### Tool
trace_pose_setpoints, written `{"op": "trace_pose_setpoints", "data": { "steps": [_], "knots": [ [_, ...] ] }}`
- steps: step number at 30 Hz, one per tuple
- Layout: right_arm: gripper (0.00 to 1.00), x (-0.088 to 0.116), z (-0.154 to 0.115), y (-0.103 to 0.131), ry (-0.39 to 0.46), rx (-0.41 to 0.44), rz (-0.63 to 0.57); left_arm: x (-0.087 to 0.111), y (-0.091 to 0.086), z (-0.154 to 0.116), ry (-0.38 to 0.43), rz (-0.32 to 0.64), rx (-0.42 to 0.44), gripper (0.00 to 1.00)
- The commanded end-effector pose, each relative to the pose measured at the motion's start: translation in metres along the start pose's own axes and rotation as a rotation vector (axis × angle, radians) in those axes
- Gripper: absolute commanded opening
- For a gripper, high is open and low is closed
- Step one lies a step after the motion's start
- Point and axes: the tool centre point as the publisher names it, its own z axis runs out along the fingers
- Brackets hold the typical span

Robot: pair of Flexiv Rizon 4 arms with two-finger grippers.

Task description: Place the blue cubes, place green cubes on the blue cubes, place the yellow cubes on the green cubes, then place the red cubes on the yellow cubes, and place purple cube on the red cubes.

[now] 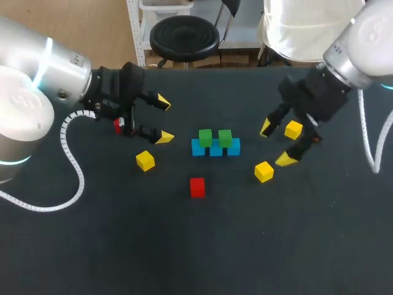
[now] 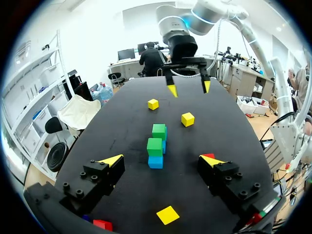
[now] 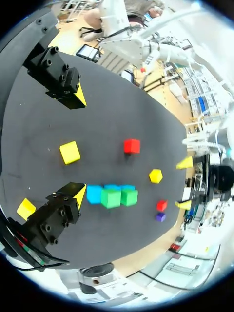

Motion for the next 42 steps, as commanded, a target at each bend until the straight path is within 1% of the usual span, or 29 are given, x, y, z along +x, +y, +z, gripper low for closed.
{"op": "trace_pose_setpoints", "data": {
  "steps": [1, 6, 9, 12, 14, 22, 31, 42],
  "knots": [
    [1.0, 0.01, 0.012, 0.008, -0.011, -0.016, -0.034, 0.002, -0.001, 0.0, -0.007, 0.003, -0.002, 1.0],
    [1.0, 0.022, 0.033, 0.014, -0.013, -0.042, -0.072, 0.002, -0.001, 0.0, -0.007, 0.003, -0.002, 1.0],
    [1.0, 0.031, 0.041, 0.013, -0.021, -0.05, -0.059, 0.002, -0.001, 0.0, -0.007, 0.003, -0.002, 1.0],
    [1.0, 0.031, 0.045, 0.009, -0.02, -0.05, -0.082, 0.002, -0.001, 0.0, -0.007, 0.003, -0.002, 1.0],
    [1.0, 0.03, 0.047, 0.005, -0.004, -0.054, -0.092, 0.002, -0.001, 0.0, -0.007, 0.003, -0.002, 1.0],
    [1.0, 0.027, 0.052, -0.007, 0.014, -0.067, -0.1, 0.002, -0.001, 0.0, -0.007, 0.003, -0.002, 1.0],
    [1.0, 0.03, 0.06, -0.006, 0.01, -0.067, -0.089, 0.002, -0.001, 0.0, -0.007, 0.003, -0.002, 1.0],
    [1.0, 0.037, 0.054, -0.003, 0.026, -0.05, -0.07, 0.002, -0.001, 0.0, -0.007, 0.003, -0.002, 1.0]
  ]
}}
